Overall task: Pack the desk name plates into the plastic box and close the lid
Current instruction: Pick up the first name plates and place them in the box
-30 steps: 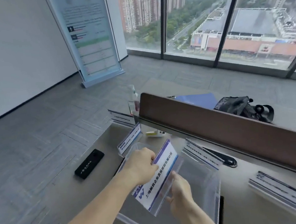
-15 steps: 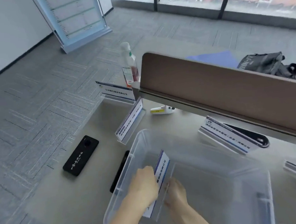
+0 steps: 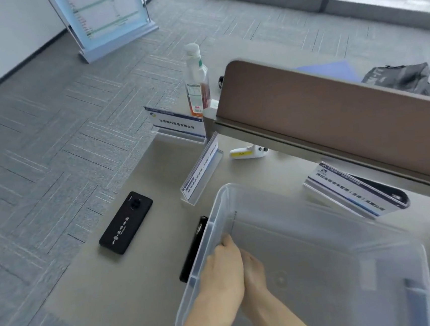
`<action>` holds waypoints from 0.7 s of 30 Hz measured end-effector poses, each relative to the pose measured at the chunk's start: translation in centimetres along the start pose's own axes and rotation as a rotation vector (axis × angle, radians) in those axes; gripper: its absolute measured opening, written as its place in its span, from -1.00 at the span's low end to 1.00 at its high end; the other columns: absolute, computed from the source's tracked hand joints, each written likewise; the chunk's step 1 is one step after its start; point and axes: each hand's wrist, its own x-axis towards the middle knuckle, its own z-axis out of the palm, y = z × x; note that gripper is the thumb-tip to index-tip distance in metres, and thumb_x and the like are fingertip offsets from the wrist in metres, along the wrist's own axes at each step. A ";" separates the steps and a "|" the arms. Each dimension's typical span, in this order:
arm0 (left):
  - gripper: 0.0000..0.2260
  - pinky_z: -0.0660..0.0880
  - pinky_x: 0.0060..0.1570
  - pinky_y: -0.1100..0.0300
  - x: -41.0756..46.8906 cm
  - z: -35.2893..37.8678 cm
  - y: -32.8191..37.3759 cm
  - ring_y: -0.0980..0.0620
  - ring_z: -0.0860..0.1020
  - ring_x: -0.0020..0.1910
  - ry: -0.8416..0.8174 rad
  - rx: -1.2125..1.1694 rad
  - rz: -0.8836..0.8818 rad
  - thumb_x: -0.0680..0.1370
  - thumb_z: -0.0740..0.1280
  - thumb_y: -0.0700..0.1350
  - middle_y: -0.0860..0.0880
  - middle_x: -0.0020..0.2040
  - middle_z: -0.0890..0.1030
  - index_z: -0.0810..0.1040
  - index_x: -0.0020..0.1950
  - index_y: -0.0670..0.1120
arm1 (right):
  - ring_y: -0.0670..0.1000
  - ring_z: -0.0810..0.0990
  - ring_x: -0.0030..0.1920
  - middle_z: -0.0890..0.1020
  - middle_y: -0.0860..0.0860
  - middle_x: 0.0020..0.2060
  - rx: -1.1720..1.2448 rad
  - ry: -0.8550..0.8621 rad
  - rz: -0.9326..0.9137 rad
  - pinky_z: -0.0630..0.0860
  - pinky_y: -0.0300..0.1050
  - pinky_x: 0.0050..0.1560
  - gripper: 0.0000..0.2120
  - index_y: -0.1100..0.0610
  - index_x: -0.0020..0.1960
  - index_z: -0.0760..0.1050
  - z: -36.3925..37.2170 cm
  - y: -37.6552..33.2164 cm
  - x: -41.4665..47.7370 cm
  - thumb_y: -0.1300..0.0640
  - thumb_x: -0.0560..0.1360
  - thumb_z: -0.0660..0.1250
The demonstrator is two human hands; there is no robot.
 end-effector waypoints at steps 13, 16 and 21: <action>-0.38 0.40 0.35 0.08 -2.0 -0.9 0.5 -0.13 0.42 0.47 0.026 -0.103 0.072 0.67 0.10 -0.23 -0.14 0.57 0.31 -0.13 0.67 -0.18 | 0.04 0.46 -0.18 0.49 0.04 -0.26 -0.025 -0.007 -0.176 0.45 -0.02 -0.09 -0.87 0.08 -0.19 0.42 -2.0 -2.1 -3.3 0.07 0.51 0.22; -0.42 0.22 0.50 0.11 -4.3 -3.1 2.2 -0.10 0.21 0.59 0.189 -0.103 0.239 0.66 0.15 -0.17 -0.15 0.61 0.22 0.02 0.66 -0.15 | -0.01 0.66 0.07 0.69 -0.05 0.02 -0.002 0.028 -0.370 0.54 0.14 0.29 -0.59 0.11 0.22 0.57 -5.5 -6.3 -7.5 -0.09 0.48 0.27; -0.52 0.40 0.36 0.03 -9.3 -9.3 11.6 -0.17 0.48 0.39 0.357 -0.413 0.559 0.59 0.38 -0.15 -0.18 0.39 0.54 0.43 0.50 -0.17 | 0.02 0.70 0.06 0.73 -0.02 0.00 0.157 0.107 -0.718 0.61 0.08 0.15 -0.81 0.03 0.17 0.59 -15.4 -15.0 -17.5 0.12 0.66 0.23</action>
